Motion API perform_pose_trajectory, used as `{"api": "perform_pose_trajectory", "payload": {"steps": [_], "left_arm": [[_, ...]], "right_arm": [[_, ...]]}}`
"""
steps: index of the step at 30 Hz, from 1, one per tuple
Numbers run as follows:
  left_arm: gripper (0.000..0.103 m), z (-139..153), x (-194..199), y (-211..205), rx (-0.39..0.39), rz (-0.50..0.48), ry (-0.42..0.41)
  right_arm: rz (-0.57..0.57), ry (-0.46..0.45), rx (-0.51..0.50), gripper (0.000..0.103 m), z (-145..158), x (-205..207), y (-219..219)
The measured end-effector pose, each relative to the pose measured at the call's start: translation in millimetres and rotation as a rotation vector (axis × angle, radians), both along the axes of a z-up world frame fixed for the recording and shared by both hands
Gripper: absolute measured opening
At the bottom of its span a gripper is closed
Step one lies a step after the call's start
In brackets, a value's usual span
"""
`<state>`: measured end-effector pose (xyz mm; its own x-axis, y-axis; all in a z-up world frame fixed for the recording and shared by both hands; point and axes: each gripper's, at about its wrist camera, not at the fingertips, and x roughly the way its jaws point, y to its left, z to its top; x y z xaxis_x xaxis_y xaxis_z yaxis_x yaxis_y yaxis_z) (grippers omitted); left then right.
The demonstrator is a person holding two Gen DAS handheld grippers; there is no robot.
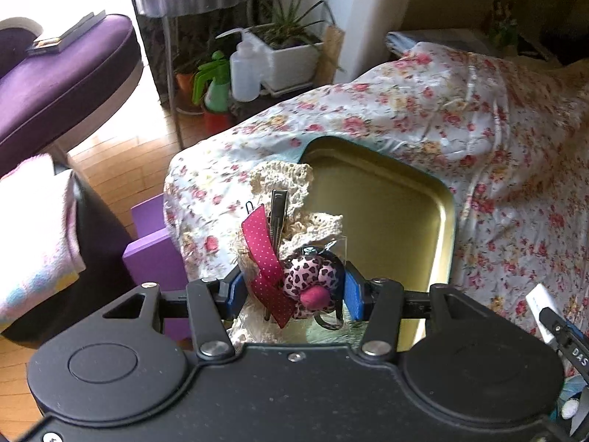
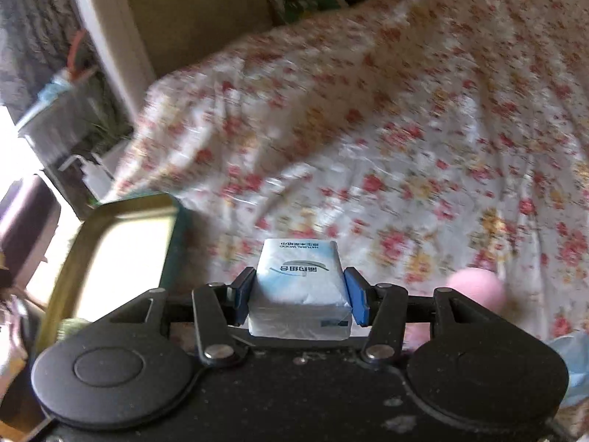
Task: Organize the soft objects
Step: 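Carry the hair clip to the tray while the right gripper grasps the white tissue pack, then release the hair clip and tissue pack into the tray with both grippers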
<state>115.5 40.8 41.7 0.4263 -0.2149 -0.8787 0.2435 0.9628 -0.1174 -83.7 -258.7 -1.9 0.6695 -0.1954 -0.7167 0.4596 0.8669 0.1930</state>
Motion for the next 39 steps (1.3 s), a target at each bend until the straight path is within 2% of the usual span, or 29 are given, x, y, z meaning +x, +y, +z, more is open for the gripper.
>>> {"api": "perform_pose_trajectory", "payload": {"steps": [7,13,15,21,27,29,31,34,39], "left_arm": [[0.051,-8.9,0.7,3.2,0.012,-0.02,0.042],[0.051,-10.4,-0.7,2.1,-0.017,-0.034,0.081],[0.051,-8.8,-3.2,1.1,-0.013,-0.038,0.075],[0.051,-7.1,-4.2,1.7,-0.006,-0.031,0.066],[0.051,-13.3,-2.0,0.9,0.014,-0.03,0.082],[0.055,-13.4,-1.9,0.3,0.023,-0.034,0.078],[0.066,-11.0,-2.4,0.7,0.029,-0.034,0.058],[0.066,-7.3,-2.9,2.4,0.033,-0.026,0.035],[0.066,-9.5,-0.4,5.5,0.007,-0.01,0.072]], "right_arm": [[0.129,-0.076,-0.035,0.051,11.4,10.4,50.6],[0.19,-0.054,-0.077,0.051,12.9,26.4,83.4],[0.19,-0.043,-0.088,0.051,15.1,32.0,93.3],[0.19,-0.04,-0.016,0.051,27.5,67.2,107.3],[0.185,-0.057,-0.001,0.051,43.7,104.4,120.5],[0.185,-0.073,0.001,0.052,48.3,112.6,124.5],[0.174,-0.089,0.004,0.067,51.7,119.0,125.5],[0.162,-0.101,0.016,0.067,55.3,123.0,125.9],[0.161,-0.089,-0.014,0.067,54.5,116.6,126.6]]}}
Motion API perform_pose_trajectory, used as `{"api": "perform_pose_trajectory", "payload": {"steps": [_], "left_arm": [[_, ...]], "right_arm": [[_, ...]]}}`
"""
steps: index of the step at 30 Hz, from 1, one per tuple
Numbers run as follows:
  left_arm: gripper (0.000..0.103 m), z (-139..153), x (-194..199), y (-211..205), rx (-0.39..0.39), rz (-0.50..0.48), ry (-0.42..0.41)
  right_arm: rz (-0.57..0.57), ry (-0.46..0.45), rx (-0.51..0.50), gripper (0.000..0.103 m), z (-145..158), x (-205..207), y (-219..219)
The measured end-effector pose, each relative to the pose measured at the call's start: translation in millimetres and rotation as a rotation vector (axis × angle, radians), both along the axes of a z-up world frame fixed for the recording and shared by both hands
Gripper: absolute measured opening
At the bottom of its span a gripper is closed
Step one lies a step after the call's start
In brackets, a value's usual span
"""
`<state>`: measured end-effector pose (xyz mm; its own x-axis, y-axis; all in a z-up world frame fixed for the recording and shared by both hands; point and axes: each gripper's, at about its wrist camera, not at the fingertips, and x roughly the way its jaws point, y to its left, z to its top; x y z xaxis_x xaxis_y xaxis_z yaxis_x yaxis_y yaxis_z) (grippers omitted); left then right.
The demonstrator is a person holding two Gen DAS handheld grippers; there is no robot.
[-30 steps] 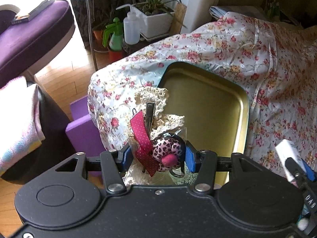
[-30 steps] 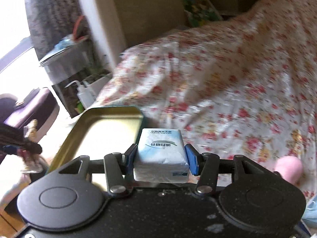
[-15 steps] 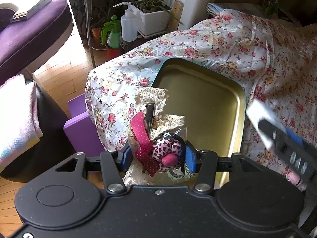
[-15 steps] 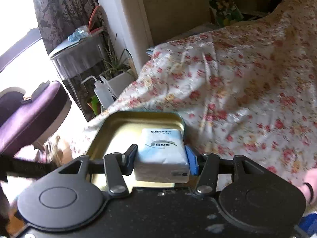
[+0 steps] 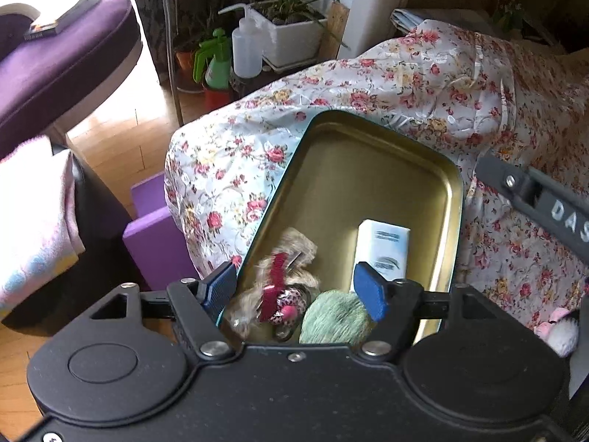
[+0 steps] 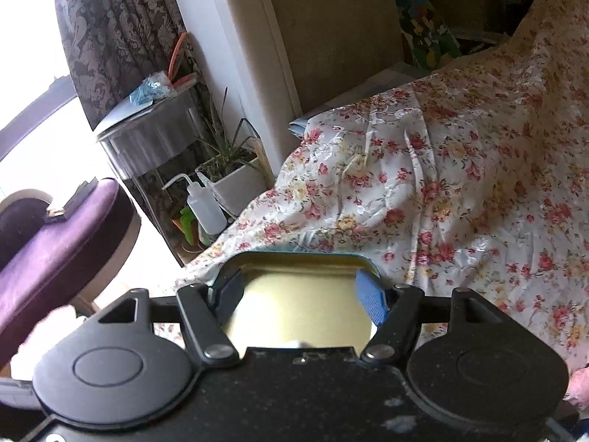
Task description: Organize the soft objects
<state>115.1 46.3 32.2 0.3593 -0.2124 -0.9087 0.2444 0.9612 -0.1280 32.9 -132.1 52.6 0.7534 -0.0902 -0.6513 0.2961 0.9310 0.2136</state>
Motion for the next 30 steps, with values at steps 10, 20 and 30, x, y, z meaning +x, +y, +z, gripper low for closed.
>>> {"api": "perform_pose_trajectory", "payload": {"steps": [10,20,30], "left_arm": [[0.066,0.4,-5.5,-5.7,0.013,-0.009,0.006],[0.066,3.3,-16.5,-15.6,0.0,-0.045,0.027],[0.066,0.4,-33.8,-50.8,0.015,-0.123,0.04]], "right_arm": [[-0.035,0.059,-0.016,0.067,-13.2,-33.9,-23.0],[-0.092,0.143,-0.027,0.067,-33.7,-73.4,-59.0],[-0.215,0.175,-0.098,0.067,-48.6,-131.6,-114.7]]}}
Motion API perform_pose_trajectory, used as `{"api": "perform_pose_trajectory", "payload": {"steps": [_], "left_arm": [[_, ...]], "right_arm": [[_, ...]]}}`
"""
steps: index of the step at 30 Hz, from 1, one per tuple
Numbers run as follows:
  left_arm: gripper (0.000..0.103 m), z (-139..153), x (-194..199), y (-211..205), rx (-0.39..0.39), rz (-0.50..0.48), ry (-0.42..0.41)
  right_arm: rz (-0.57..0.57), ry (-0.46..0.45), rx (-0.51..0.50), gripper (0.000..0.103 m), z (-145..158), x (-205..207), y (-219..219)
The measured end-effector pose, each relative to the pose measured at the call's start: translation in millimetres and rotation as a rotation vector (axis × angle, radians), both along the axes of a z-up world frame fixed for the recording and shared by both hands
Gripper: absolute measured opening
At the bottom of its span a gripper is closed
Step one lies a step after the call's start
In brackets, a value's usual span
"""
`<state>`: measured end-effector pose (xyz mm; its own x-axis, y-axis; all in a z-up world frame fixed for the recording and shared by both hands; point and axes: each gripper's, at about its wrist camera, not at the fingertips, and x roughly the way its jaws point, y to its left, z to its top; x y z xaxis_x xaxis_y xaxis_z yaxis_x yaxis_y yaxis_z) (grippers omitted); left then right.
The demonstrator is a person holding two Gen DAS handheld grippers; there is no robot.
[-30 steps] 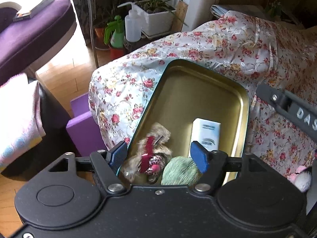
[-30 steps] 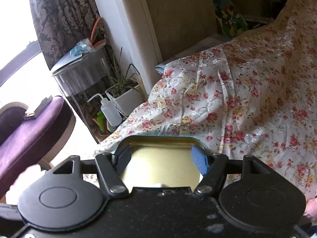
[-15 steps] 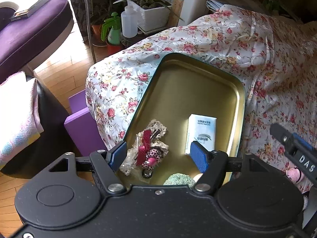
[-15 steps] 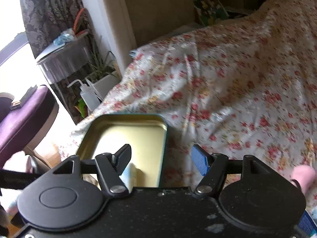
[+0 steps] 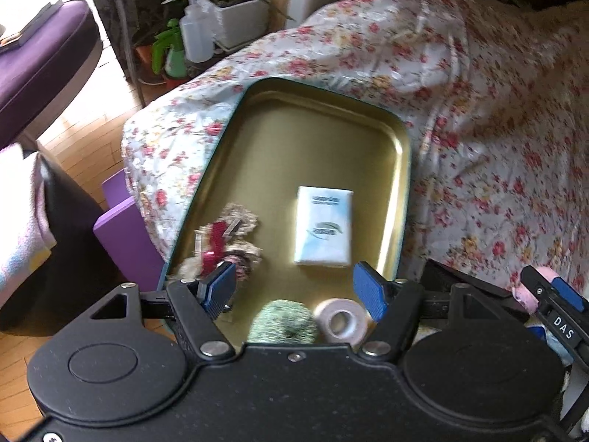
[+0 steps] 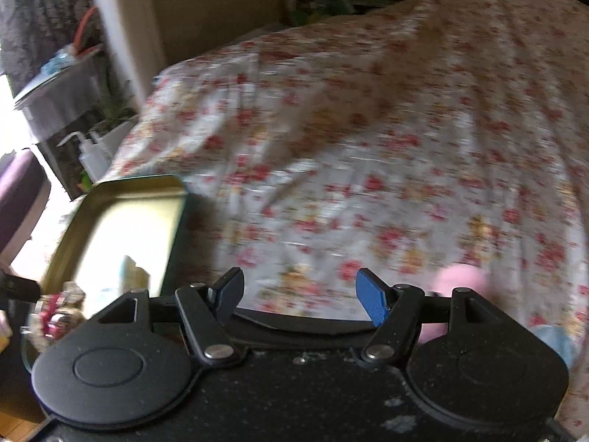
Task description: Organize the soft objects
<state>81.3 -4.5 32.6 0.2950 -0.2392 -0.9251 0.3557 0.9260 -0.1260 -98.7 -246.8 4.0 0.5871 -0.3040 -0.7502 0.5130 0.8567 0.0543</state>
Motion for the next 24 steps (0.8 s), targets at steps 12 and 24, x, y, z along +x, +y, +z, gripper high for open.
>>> {"api": "perform_pose_trajectory", "payload": {"steps": [12,24], "left_arm": [[0.066,-2.8,-36.7,-59.1,-0.014,-0.178,-0.019],[0.066,-21.2,-81.8,-120.5,0.011,-0.387,0.004]], "right_arm": [[-0.223,-0.032,-0.02,0.07,12.6,-52.4,-73.6],[-0.291,0.044,0.056,0.07,-9.4,-62.7,-103.4]]}}
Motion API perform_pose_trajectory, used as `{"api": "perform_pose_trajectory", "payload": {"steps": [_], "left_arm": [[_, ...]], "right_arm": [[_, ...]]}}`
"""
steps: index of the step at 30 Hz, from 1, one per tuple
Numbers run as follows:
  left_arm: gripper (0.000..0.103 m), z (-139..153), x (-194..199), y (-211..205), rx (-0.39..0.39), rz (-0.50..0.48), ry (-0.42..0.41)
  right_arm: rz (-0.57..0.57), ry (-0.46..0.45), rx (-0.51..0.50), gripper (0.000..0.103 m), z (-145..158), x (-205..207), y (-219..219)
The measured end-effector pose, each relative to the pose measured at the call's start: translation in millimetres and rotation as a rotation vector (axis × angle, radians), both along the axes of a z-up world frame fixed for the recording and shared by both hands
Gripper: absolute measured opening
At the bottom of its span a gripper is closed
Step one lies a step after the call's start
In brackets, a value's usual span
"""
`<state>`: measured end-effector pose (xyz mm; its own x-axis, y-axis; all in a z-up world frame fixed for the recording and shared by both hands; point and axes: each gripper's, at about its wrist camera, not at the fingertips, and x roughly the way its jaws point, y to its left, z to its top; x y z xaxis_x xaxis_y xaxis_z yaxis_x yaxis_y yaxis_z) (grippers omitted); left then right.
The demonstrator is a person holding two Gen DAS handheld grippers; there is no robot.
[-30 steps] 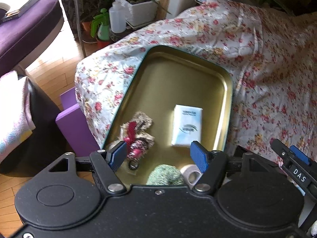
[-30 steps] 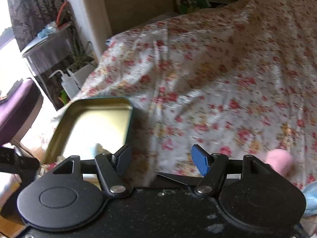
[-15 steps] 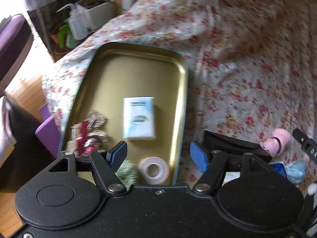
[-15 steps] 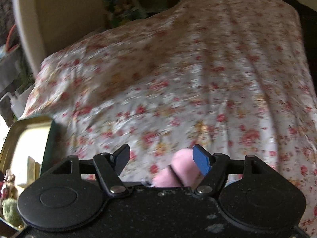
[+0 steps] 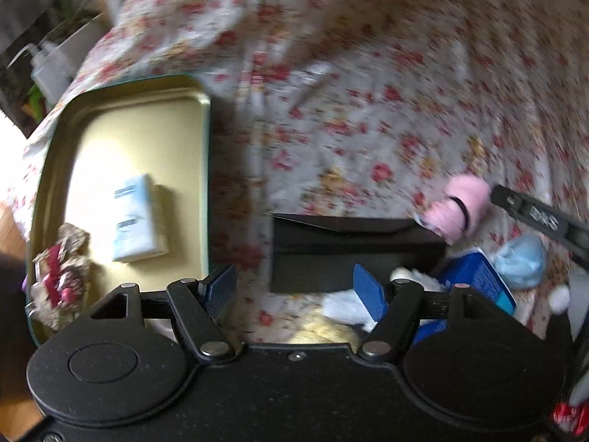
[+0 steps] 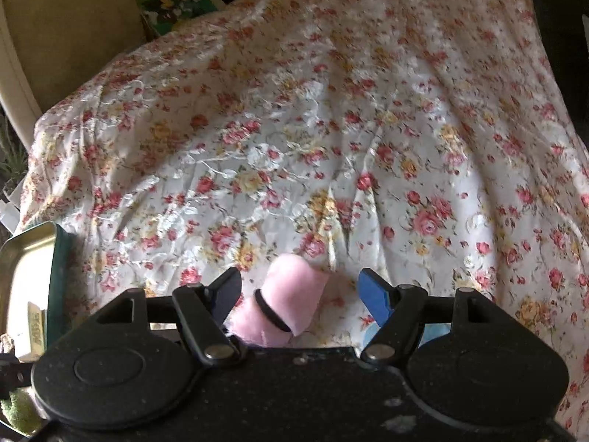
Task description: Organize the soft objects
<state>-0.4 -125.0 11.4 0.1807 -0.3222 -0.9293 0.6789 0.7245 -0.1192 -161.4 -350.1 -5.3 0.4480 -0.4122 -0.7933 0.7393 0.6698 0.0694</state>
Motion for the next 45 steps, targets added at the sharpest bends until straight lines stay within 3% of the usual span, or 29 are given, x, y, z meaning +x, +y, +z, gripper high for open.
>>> {"api": "perform_pose_trajectory", "payload": {"steps": [5,13,21,29,36,45], "left_arm": [[0.066,-11.3,-22.9,-8.8,0.035,-0.084,0.008],[0.066,-43.1,-32.6,3.2,0.073,-0.068,0.139],[0.066,-59.6,-41.6,-5.1,0.094,-0.065,0.174],[0.066,-69.7,-43.4,-12.4,0.137,-0.077,0.145],[0.047,-71.8,-43.5,-11.0,0.139,-0.092,0.135],[0.041,-57.1,-37.2,0.0,0.099,-0.066,0.148]], "right_arm": [[0.001,0.018,0.066,0.071,-12.1,0.9,-8.4],[0.018,0.007,0.068,0.071,-9.7,-1.3,-5.5],[0.018,0.006,0.062,0.071,-8.2,-0.9,-4.5],[0.021,0.009,0.062,0.071,-10.9,0.1,-5.6],[-0.007,0.001,0.069,0.071,-13.0,-1.7,-13.3],[0.012,0.002,0.135,0.077,-28.5,12.9,-18.4]]}}
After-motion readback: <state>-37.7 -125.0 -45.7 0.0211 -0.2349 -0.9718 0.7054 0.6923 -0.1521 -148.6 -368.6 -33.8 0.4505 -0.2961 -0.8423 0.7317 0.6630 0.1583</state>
